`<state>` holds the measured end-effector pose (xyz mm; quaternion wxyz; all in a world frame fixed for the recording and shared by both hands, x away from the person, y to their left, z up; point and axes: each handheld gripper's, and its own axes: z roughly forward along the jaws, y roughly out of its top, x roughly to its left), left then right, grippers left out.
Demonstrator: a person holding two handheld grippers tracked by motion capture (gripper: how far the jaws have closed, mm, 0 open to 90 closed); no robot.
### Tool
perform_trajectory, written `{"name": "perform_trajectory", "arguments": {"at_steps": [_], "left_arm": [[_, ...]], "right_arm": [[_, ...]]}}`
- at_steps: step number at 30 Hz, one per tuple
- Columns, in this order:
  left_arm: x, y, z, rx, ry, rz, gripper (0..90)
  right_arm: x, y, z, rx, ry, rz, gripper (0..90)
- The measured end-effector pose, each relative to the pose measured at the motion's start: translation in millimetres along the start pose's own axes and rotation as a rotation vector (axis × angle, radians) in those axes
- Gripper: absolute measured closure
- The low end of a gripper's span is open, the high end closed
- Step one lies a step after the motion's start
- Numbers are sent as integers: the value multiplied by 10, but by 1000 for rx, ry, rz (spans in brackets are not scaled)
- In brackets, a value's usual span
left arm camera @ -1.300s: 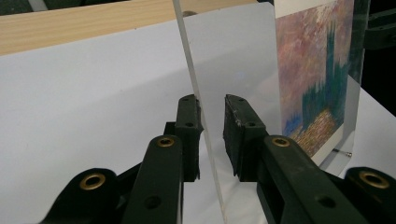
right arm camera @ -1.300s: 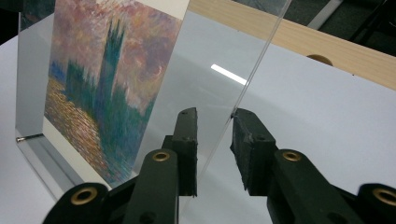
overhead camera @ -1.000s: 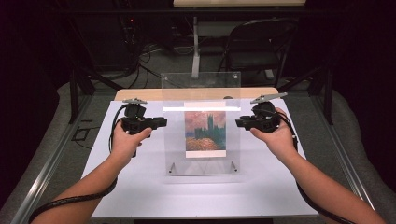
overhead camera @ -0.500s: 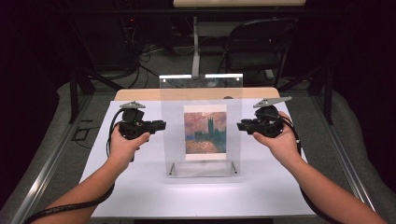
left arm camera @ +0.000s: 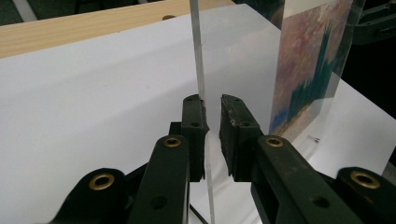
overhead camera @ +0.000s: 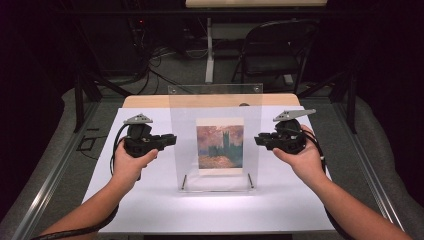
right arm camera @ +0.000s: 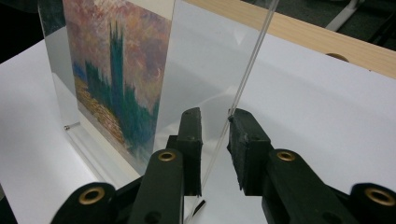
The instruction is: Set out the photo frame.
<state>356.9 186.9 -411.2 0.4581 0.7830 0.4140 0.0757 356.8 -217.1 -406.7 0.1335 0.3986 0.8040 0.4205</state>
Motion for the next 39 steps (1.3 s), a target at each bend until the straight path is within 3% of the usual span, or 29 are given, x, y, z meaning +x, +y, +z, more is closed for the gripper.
{"name": "perform_trajectory", "arguments": {"at_steps": [5,14,20,30,39], "left_arm": [[-45,-56,-40,-12,2,17,800],[-92,-155,-97,-36,-28,10,793],[-134,-205,-133,-41,-34,16,785],[-174,-308,-193,-49,-75,10,762],[-245,-348,-226,-51,-64,18,750]], "right_arm": [[27,-30,-35,-5,12,3,750],[89,-94,-108,-9,28,4,753],[141,-132,-150,-10,23,-29,756],[194,-225,-219,-22,55,-38,756],[233,-291,-262,-26,69,-41,747]]}}
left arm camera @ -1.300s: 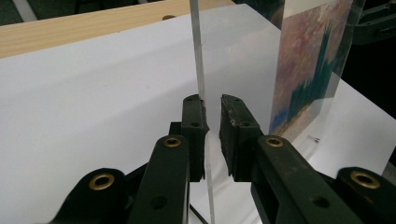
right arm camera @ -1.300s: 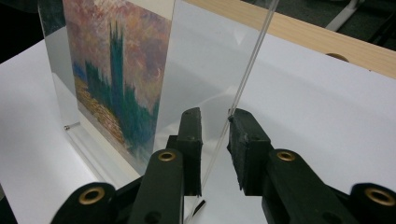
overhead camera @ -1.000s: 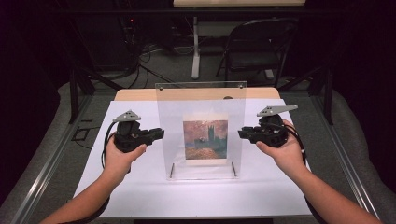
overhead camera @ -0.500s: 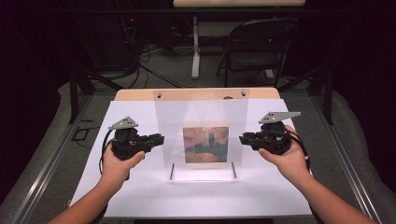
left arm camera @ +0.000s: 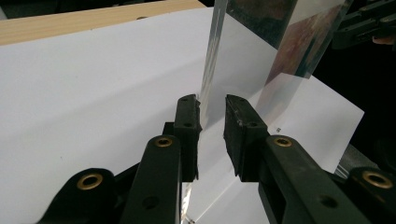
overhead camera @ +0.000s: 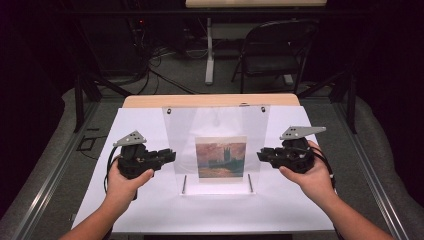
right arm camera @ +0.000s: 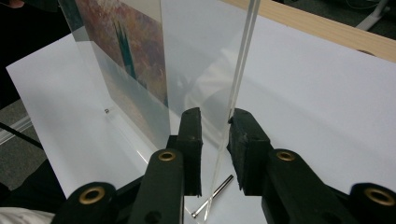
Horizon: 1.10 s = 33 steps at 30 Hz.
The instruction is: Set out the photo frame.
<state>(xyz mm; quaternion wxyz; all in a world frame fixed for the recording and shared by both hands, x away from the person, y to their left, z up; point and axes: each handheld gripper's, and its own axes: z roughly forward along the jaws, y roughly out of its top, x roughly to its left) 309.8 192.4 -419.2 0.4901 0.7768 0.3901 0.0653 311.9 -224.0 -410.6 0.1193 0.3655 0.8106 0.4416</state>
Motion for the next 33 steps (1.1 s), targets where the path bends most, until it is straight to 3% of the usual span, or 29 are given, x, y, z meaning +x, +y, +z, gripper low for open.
{"name": "perform_trajectory", "arguments": {"at_steps": [7,12,22,28,33], "left_arm": [[7,-4,-2,3,4,5,726],[48,-33,-33,1,6,-26,712],[88,-159,-141,-1,28,-25,568],[96,-269,-196,-12,64,-20,485],[109,-383,-229,-20,111,6,423]], "right_arm": [[-1,-18,18,-2,4,3,712],[-3,-41,39,2,11,13,681],[-54,-138,-29,-20,-1,50,585],[-76,-246,-113,-68,-49,54,442],[-67,-369,-145,-88,-82,69,402]]}}
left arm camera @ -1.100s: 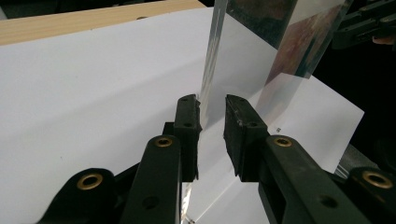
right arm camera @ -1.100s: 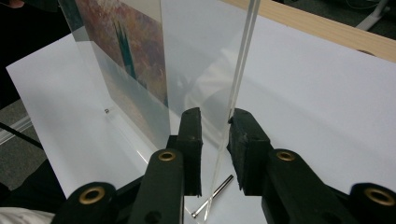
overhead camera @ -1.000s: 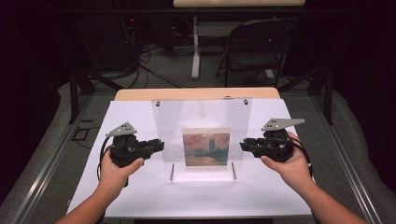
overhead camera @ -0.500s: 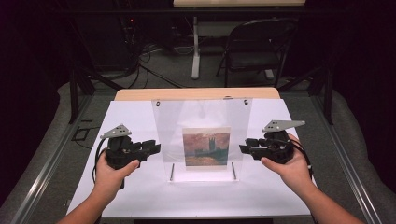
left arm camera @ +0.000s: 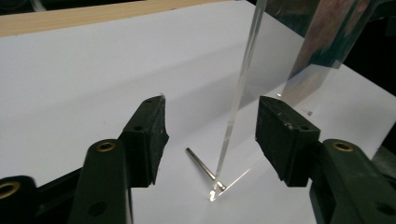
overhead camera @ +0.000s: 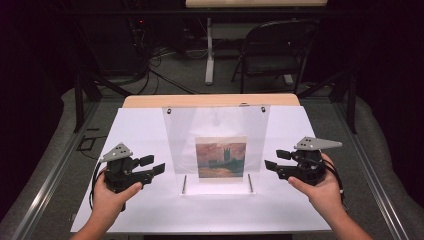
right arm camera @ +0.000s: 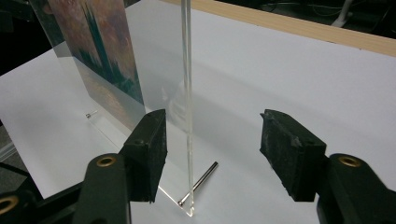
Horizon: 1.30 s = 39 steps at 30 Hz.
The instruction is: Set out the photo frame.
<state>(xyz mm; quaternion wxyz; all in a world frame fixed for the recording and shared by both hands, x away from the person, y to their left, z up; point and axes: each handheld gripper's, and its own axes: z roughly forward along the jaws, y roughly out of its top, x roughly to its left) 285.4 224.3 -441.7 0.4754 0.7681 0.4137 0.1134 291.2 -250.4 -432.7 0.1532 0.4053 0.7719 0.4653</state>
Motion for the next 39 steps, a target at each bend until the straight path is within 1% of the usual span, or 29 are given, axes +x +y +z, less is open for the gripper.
{"name": "perform_trajectory", "arguments": {"at_steps": [1,3,6,7,10,11,12,16,19,23,25,26,27,28,30,31,33,34,35,37,39], "left_arm": [[10,-27,-4,5,8,4,417],[30,-92,-3,-3,21,-4,416],[80,-193,-7,-16,24,-37,414],[99,-226,-5,-17,28,-45,414],[149,-323,-6,-30,47,-73,414],[171,-366,-2,-38,44,-84,414],[181,-390,1,-38,50,-88,414],[231,-517,26,-34,76,-95,414],[259,-595,57,-14,96,-97,414],[280,-678,101,-5,91,-117,415],[280,-719,127,3,100,-114,415],[280,-739,141,8,99,-116,414],[279,-762,158,8,103,-115,414],[279,-783,174,15,105,-110,415],[268,-819,207,26,130,-94,415],[271,-828,214,33,135,-85,415],[266,-839,231,28,134,-88,415],[266,-842,240,33,128,-81,415],[260,-849,253,37,133,-72,414],[251,-872,285,51,142,-60,414],[242,-891,316,64,141,-56,415]], "right_arm": [[3,-21,-8,-6,-2,5,399],[9,-82,-30,-17,-10,11,397],[34,-179,-66,-32,-17,37,397],[41,-214,-68,-43,-21,38,397],[67,-316,-58,-50,-39,29,397],[75,-351,-55,-42,-48,27,396],[79,-396,-39,-40,-53,26,397],[90,-535,26,-27,-69,26,397],[87,-640,86,-5,-71,36,398],[84,-772,173,26,-66,60,398],[71,-817,200,28,-73,45,398],[77,-840,217,27,-78,52,398],[75,-863,233,22,-82,50,398],[73,-881,241,29,-85,49,398],[69,-917,262,34,-88,56,398],[63,-936,275,31,-89,59,398],[50,-967,300,35,-91,61,398],[45,-980,309,42,-95,61,398],[46,-993,324,40,-96,65,398],[49,-1009,344,60,-95,62,398],[56,-1017,360,62,-89,62,398]]}}
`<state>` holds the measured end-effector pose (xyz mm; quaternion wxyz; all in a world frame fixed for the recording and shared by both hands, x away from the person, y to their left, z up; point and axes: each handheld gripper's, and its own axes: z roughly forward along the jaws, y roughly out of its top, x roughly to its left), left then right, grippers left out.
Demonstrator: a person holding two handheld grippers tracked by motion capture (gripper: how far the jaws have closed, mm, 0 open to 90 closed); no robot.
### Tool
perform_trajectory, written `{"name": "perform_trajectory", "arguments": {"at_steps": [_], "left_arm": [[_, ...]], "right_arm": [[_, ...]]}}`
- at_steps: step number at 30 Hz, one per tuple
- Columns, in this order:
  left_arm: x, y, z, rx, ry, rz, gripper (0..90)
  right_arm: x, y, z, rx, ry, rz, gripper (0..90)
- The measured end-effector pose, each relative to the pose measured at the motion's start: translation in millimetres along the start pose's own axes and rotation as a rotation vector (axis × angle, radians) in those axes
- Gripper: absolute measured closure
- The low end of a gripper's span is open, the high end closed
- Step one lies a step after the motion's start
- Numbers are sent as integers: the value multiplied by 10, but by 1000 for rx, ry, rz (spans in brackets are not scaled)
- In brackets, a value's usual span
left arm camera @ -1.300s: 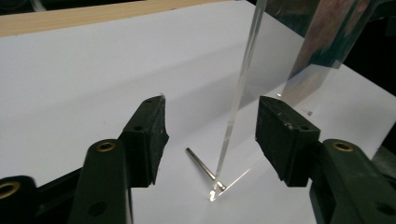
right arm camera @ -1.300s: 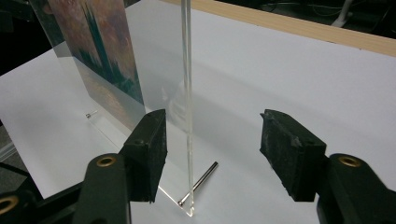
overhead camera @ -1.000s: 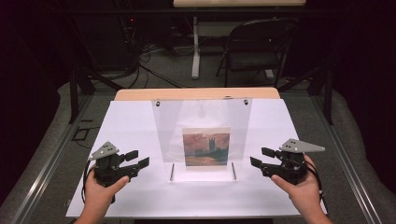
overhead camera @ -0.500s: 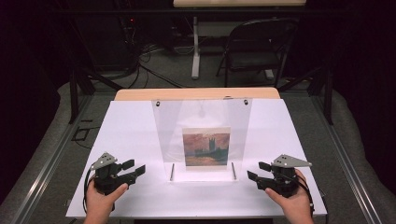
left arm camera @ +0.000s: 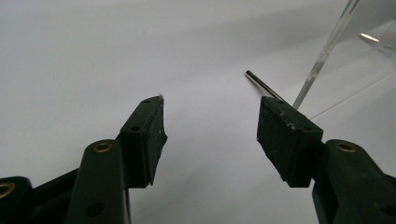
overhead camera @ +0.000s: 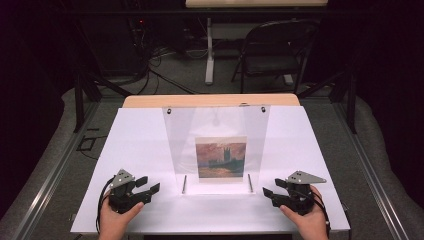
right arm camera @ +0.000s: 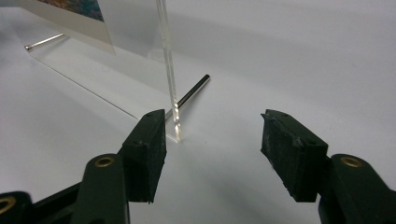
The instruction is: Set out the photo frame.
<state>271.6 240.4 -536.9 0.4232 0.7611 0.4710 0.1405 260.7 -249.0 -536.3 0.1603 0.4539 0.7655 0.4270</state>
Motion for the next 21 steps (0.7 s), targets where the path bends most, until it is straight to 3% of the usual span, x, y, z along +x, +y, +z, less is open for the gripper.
{"name": "perform_trajectory", "arguments": {"at_steps": [21], "left_arm": [[-54,-14,44,34,-12,32,414]], "right_arm": [[-10,-55,55,38,33,17,403]]}}
